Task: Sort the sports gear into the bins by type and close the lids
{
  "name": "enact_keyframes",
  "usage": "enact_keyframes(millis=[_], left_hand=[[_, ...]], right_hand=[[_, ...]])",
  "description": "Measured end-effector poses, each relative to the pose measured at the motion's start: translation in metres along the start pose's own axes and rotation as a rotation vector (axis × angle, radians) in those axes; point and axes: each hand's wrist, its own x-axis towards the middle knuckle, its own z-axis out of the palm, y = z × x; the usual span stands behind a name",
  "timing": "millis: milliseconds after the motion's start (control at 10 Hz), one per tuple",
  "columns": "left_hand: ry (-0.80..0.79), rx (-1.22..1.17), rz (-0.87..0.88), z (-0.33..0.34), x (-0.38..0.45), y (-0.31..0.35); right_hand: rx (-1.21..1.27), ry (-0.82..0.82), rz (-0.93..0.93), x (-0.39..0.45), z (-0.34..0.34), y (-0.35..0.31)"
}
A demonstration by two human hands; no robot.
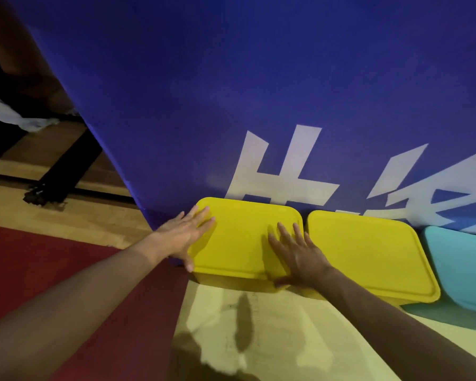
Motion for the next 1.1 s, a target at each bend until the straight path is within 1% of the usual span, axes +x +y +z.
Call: enact_keyframes(millis=[100,200,300,500,600,800,900,1000,1100], left_hand=[[-0.114,-0.045,-0.036,-0.004,0.021,-0.010],[-0.194,-0.065,-0.082,-0.007,0.034,-0.007],[-0.188,-0.018,-0.060,-0.006,0.043,-0.006],[-0.146,0.007,-0.004,0.002,0.050,-0.011],[-0.159,0.023,-0.002,-0.001,0.051,-0.008],[-0.192,0.033,-0.064,-0.017,0.038,0.003],[-0.181,-0.034,-0.114,-0.024,0.029,0.028],[-0.051,-0.206,-0.098,-0.042,0.026,0.064],[0.224,-0.346,0.004,-0.072,0.026,0.085]], right_hand=[[-0.034,-0.100,0.044,0.021,-0.012,0.012],[-0.056,-0.202,0.070,0.042,-0.025,0.023],[-0.054,-0.262,0.050,0.059,-0.019,0.034],[0.023,-0.192,-0.010,0.064,0.005,0.047],[-0.077,-0.186,-0.004,0.068,0.011,0.043],[-0.033,-0.176,0.018,0.055,-0.003,0.039],[0.008,-0.138,0.039,0.036,-0.013,0.039],[0.135,0.055,0.080,0.001,-0.022,0.052],[0.231,0.279,0.202,-0.035,-0.025,0.070]])
